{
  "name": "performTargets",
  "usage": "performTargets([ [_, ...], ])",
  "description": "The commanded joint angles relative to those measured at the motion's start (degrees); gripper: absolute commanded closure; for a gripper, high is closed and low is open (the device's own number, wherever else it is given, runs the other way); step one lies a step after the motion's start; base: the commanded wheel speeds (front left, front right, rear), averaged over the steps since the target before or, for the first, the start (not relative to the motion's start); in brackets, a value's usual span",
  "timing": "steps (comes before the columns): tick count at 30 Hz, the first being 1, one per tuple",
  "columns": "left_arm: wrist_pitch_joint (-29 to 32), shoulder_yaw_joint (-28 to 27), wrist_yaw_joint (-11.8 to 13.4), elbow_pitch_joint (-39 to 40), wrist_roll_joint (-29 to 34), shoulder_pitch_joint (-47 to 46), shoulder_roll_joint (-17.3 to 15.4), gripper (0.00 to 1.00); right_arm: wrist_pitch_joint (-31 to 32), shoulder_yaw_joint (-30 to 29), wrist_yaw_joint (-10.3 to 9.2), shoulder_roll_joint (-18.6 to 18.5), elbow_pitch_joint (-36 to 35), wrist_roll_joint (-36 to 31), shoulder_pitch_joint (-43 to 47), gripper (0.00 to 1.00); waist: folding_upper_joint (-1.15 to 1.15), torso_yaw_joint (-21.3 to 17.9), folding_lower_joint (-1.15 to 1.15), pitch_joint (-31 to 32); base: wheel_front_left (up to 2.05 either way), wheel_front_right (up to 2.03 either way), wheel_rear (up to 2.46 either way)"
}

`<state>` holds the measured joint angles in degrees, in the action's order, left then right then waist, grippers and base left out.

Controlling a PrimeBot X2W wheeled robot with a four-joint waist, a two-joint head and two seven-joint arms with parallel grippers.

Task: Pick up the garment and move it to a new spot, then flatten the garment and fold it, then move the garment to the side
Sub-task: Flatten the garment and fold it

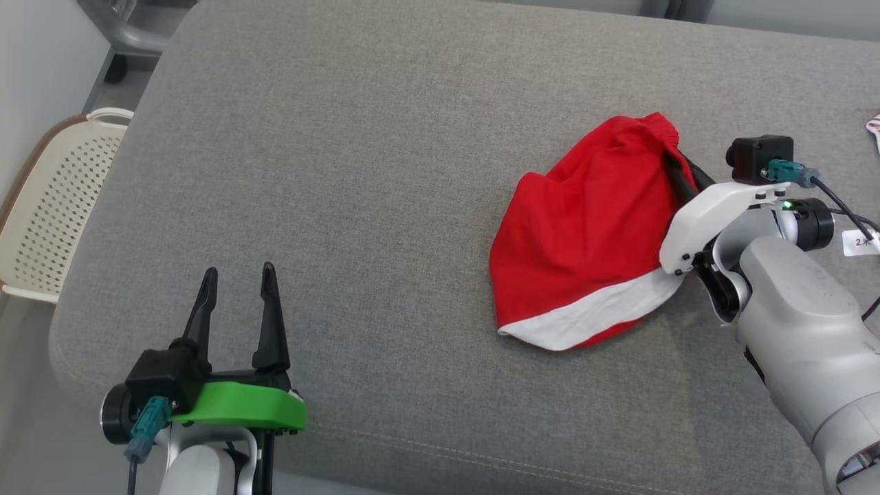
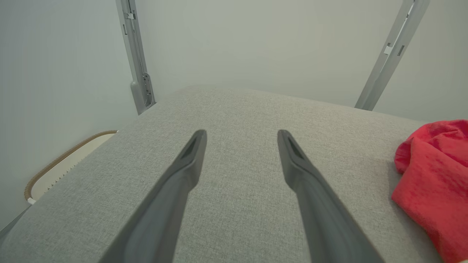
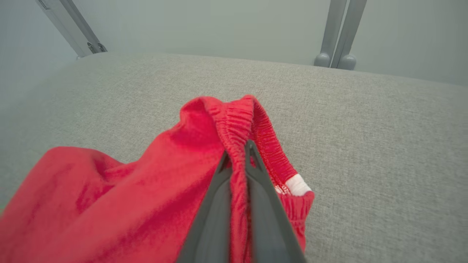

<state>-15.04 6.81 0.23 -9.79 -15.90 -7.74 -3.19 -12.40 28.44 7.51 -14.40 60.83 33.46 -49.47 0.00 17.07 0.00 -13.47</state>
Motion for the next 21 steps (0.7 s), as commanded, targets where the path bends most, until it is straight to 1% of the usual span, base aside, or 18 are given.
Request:
performTargets([
  [1,-0.14,-0.63,-0.17,-0.27,0.62,0.14,-0.04,0.00,-1.21,0.48,-0.04,-0.47,-1.44,1.75,1.73,1.00,0.00,-1.33,0.00,1.35,0.00,0.00,0.00],
  [4,-0.14,-0.97,-0.17,-0.35,0.58,0.83,0.04,0.00,-1.80,0.81,-0.04,-0.90,-3.17,3.33,2.90,1.00,0.00,-2.23,0.00,2.09,0.00,0.00,0.00],
  [12,-0.14,-2.13,-0.69,-0.73,1.22,2.85,0.13,0.00,-2.51,1.81,-0.04,-3.47,-12.82,8.95,10.07,1.00,0.00,-6.84,0.00,4.60,0.00,0.00,0.00],
  [15,-0.14,-2.23,-0.92,-0.86,1.48,3.37,0.15,0.00,-2.40,1.29,-0.04,-4.71,-16.85,10.83,12.72,1.00,0.00,-8.51,0.00,5.19,0.00,0.00,0.00],
  [21,-0.14,-2.45,-1.06,-1.13,1.59,3.90,0.19,0.00,0.36,-1.10,-0.04,-6.20,-26.13,13.50,18.48,1.00,0.00,-11.35,0.00,6.06,0.00,0.00,0.00],
])
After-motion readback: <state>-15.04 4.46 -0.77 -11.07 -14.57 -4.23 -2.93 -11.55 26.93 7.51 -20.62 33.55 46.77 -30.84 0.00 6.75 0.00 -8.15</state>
